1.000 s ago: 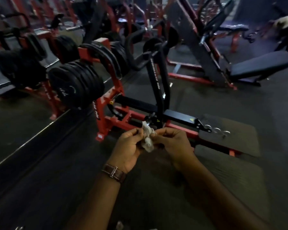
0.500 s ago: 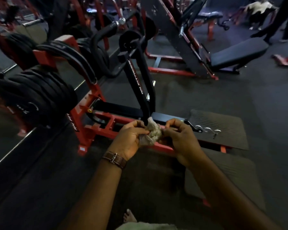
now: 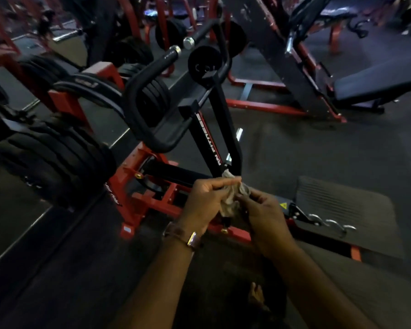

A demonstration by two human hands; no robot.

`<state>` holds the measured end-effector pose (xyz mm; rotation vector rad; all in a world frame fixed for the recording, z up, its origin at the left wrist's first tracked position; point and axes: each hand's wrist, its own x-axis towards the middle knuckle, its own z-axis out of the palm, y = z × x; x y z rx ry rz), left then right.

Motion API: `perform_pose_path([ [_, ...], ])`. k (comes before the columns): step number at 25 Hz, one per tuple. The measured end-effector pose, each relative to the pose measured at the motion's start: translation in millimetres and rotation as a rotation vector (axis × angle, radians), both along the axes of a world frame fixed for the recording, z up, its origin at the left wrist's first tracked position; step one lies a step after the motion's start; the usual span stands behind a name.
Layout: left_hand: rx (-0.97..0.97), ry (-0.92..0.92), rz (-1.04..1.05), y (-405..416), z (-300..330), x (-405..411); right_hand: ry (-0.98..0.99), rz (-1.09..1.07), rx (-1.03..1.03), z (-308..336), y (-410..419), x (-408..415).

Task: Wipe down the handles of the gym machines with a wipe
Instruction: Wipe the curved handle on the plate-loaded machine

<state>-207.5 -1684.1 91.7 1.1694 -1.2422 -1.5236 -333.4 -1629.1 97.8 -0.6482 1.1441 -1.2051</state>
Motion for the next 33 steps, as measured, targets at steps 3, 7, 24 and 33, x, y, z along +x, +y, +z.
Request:
perform_pose_path([
  [3, 0.039, 0.025, 0.343, -49, -4, -19, 0.004, -0.026, 0.030, -9, -70, -13],
  [7, 0.250, 0.181, 0.651, -91, -20, -21, 0.107, 0.027, -0.027, -27, -150, -12],
  [24, 0.021, 0.332, 1.027, -185, -58, 43, 0.851, 0.094, -0.917, -50, -303, 64],
  [33, -0.027, 0.204, 0.961, -188, -69, 54, 0.904, 0.056, -0.860, -59, -317, 63],
])
